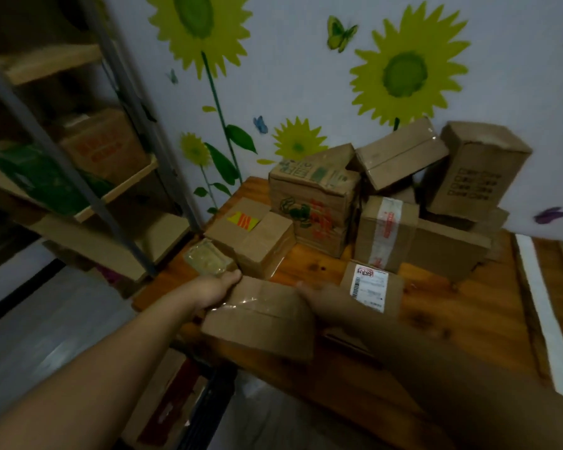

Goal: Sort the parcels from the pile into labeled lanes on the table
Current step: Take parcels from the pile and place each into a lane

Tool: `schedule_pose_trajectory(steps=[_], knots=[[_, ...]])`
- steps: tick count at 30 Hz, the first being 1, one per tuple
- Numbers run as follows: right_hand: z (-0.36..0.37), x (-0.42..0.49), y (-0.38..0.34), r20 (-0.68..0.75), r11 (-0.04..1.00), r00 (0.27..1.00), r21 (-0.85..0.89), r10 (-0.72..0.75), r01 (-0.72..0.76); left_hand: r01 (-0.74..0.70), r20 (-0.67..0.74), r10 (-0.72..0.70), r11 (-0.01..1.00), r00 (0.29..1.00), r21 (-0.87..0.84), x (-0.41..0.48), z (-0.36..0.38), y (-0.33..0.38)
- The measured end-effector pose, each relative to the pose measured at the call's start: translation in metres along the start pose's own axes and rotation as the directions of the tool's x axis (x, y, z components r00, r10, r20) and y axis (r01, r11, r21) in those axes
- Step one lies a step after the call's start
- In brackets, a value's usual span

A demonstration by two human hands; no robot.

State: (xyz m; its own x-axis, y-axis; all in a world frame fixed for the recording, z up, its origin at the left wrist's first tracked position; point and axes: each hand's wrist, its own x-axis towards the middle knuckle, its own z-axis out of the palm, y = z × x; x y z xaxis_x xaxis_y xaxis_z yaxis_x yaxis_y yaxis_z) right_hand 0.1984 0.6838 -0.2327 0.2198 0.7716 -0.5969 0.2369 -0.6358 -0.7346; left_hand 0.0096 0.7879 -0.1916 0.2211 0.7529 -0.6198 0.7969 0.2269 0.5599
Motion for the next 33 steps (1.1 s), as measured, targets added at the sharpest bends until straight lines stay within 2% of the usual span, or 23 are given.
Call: schedule_pose_trajectory(steps=[3,6,13,21,25,29,33], knots=[[-0.004,-0.019,-0.014,-0.200,0.997,0.977,0.012,-0.077,0.081,-0.021,-0.014,0.019,0.993,1.000,-0.119,-0.015,-0.017,0.003],[0.004,-0.044,-0.019,-0.359,0.985,0.923,0.046,-0.142,0.169,-0.088,-0.002,0.089,0.986,0.996,-0.141,-0.028,-0.029,-0.001],[0.024,-0.100,-0.019,-0.555,0.954,0.800,0.038,-0.228,0.299,-0.395,-0.018,0.398,0.904,0.917,-0.162,-0.063,-0.035,-0.009],[0.001,-0.165,0.004,-0.765,0.923,0.620,0.090,-0.175,0.373,-0.587,-0.043,0.607,0.746,0.794,-0.313,-0.105,-0.003,0.014],[-0.024,-0.210,0.027,-0.813,0.885,0.563,0.145,-0.148,0.442,-0.628,-0.013,0.662,0.705,0.749,-0.329,-0.136,0.031,0.035],[-0.049,-0.268,0.072,-0.850,0.892,0.514,0.138,-0.117,0.430,-0.681,0.058,0.722,0.673,0.689,-0.288,-0.169,0.091,0.064],[-0.082,-0.336,0.146,-0.887,0.913,0.461,0.168,-0.024,0.372,-0.654,0.232,0.725,0.687,0.649,-0.317,-0.213,0.180,0.093]])
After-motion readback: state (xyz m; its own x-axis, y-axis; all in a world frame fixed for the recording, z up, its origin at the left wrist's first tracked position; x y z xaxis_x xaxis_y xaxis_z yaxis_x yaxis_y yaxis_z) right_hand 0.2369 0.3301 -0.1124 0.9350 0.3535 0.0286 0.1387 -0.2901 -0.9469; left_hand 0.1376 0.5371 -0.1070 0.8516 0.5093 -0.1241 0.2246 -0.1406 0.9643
